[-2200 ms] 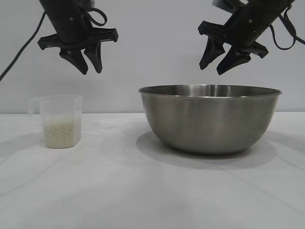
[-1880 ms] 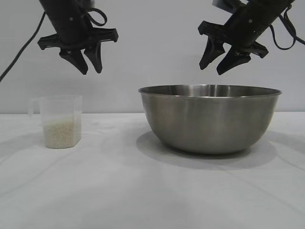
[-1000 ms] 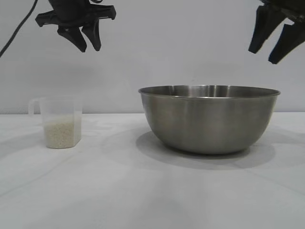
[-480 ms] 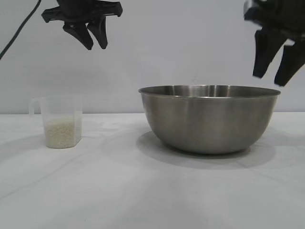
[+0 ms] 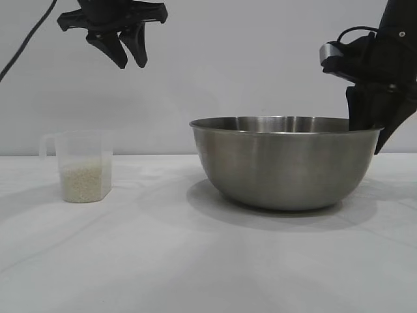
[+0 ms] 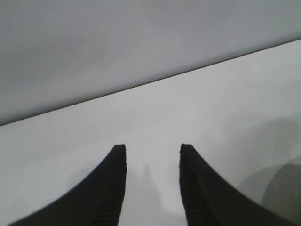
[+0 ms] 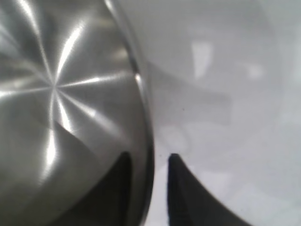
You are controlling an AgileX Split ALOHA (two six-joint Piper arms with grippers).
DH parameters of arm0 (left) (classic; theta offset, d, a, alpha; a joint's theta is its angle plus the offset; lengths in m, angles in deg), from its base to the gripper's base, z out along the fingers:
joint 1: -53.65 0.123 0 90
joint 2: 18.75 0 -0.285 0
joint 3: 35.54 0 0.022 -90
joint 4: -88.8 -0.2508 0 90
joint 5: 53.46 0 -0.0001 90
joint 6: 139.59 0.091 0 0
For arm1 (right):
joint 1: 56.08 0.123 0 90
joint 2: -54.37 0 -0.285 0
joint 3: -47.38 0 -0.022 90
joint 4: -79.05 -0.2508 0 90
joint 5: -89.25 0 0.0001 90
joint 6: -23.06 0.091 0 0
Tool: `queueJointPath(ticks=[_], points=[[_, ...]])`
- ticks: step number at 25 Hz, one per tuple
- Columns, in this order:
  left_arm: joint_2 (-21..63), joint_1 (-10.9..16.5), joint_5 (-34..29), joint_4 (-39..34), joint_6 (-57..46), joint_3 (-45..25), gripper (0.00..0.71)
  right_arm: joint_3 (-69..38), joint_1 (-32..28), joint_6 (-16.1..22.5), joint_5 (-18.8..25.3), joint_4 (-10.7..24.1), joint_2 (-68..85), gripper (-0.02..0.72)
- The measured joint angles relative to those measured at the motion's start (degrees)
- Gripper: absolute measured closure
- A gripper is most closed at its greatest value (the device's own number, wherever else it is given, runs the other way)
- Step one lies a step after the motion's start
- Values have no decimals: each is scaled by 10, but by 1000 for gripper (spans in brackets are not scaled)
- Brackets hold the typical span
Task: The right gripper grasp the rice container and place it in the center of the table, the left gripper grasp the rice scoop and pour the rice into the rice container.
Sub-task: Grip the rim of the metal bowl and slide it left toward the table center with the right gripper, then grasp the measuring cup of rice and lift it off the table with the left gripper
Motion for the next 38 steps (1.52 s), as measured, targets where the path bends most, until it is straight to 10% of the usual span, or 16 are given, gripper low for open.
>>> queueJointPath(ticks=[14, 23, 28, 34, 38], points=[[0, 0, 0, 0, 0, 0, 459, 0, 108, 28, -49, -14, -1, 703], [1, 0, 0, 0, 0, 0, 459, -9, 109, -4, -81, -9, 46, 402], [10, 0, -4, 0, 0, 0, 459, -162, 100, -32, -239, -9, 178, 376], [21, 0, -12, 0, 0, 0, 459, -454, 95, -114, -544, -28, 402, 376], [21, 0, -25, 0, 2, 0, 459, -547, 94, -125, -579, -33, 567, 376]])
